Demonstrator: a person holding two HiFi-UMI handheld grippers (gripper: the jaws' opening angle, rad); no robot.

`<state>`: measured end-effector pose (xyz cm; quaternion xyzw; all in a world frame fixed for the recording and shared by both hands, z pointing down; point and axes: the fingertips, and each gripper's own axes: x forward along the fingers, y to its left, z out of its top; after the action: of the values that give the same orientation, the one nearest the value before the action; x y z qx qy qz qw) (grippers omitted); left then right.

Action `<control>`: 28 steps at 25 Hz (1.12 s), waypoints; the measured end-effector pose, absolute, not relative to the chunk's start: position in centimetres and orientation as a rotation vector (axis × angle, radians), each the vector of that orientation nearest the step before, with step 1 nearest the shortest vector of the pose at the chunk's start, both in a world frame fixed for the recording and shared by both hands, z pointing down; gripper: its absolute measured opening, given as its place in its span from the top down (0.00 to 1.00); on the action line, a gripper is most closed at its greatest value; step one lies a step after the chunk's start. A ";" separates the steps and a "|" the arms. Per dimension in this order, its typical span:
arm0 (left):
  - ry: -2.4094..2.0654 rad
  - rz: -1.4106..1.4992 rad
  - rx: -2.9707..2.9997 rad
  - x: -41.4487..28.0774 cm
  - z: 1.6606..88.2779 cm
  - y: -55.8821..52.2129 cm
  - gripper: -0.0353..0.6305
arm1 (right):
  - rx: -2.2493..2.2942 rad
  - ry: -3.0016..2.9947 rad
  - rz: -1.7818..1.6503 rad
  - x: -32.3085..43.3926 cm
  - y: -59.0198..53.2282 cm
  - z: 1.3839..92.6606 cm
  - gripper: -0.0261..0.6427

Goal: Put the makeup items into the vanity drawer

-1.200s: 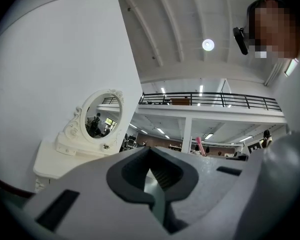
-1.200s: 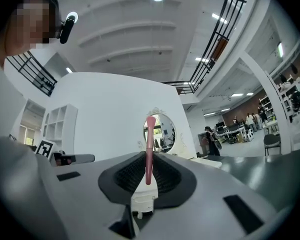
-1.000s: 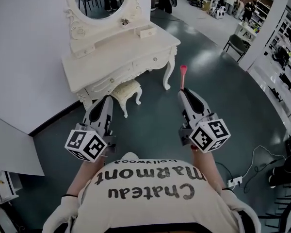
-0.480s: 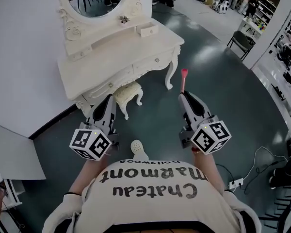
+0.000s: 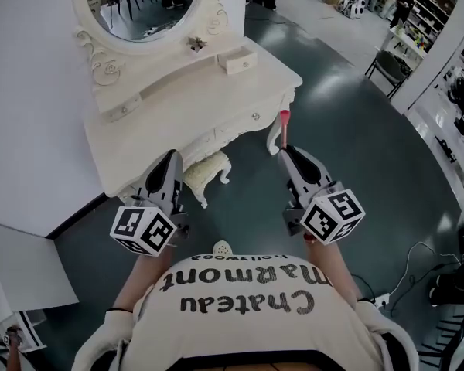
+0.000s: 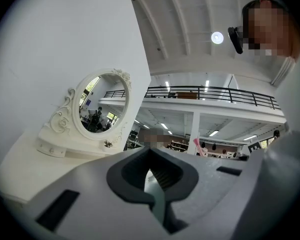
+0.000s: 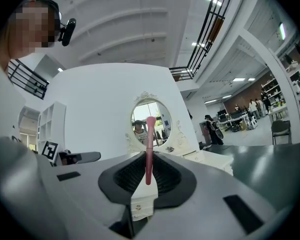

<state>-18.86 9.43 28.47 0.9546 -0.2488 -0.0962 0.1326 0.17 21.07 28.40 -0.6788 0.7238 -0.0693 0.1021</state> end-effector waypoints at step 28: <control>-0.775 -0.199 2.721 -17.7 30.4 -5.3 0.94 | -1.969 2.207 -0.323 4.2 3.8 29.7 0.87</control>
<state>-17.72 -5.30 30.41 0.9482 -0.2701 -0.0694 0.1522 4.16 3.77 29.72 -0.6596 0.7391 -0.1082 0.0832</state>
